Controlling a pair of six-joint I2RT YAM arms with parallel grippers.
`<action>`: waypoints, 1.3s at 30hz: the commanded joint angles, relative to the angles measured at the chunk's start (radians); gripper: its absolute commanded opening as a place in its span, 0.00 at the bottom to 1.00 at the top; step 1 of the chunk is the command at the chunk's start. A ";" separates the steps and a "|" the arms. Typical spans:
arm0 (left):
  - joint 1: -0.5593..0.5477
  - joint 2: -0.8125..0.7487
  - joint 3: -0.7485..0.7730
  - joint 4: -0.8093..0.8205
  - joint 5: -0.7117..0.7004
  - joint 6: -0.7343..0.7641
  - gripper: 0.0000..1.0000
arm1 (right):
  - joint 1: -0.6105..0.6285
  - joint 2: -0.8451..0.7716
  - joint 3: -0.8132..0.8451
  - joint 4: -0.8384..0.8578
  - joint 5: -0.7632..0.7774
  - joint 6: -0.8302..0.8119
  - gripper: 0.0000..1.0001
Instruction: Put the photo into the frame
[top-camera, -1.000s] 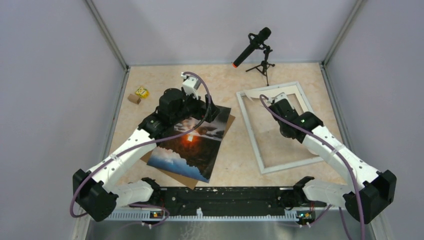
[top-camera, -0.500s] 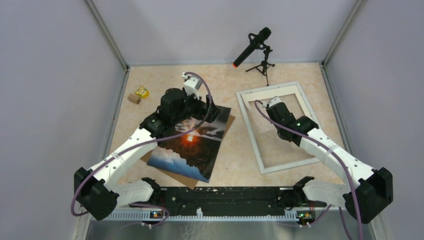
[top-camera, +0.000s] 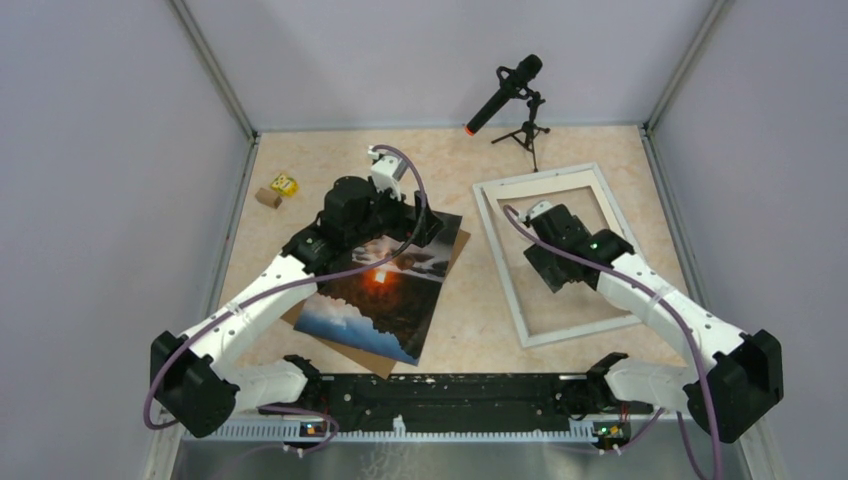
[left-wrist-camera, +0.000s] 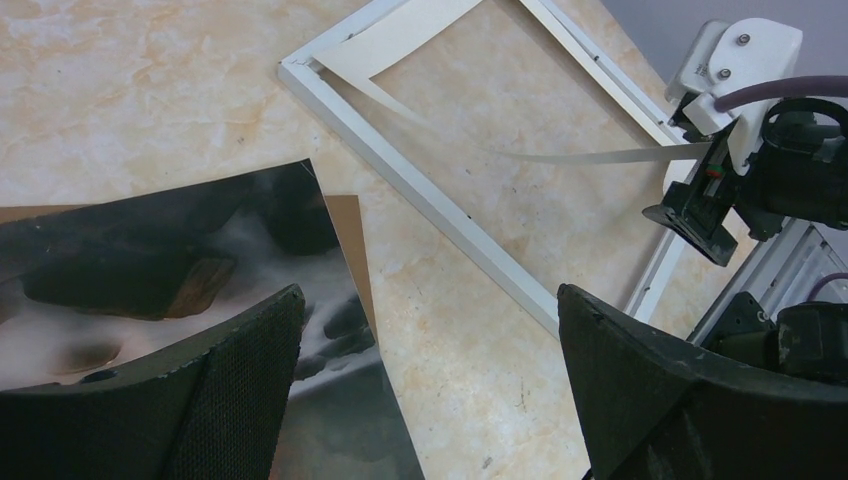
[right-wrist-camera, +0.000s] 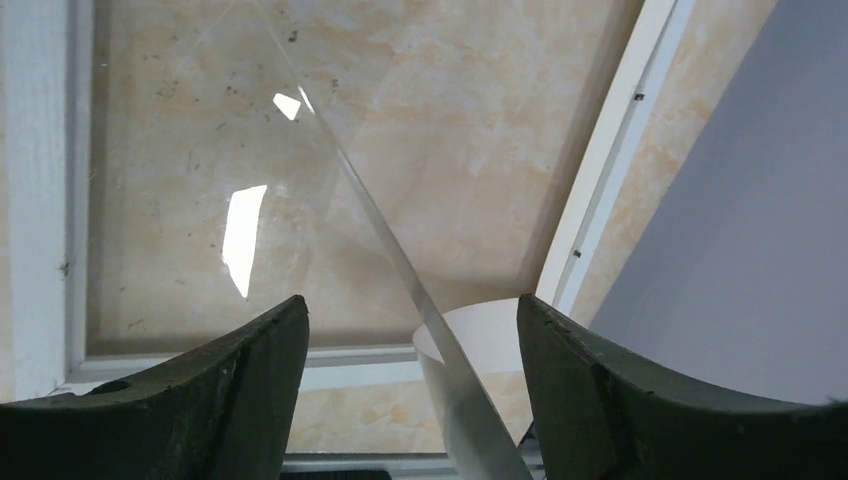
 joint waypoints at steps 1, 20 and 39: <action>0.004 0.013 0.004 0.043 0.018 -0.016 0.98 | -0.006 -0.037 0.092 -0.020 -0.091 0.016 0.76; 0.018 0.041 -0.017 0.084 0.115 -0.068 0.98 | -0.006 -0.227 0.118 0.021 -0.151 0.488 0.99; 0.018 0.102 -0.007 0.055 0.102 -0.070 0.98 | -0.006 -0.339 -0.449 0.791 -0.655 0.973 0.99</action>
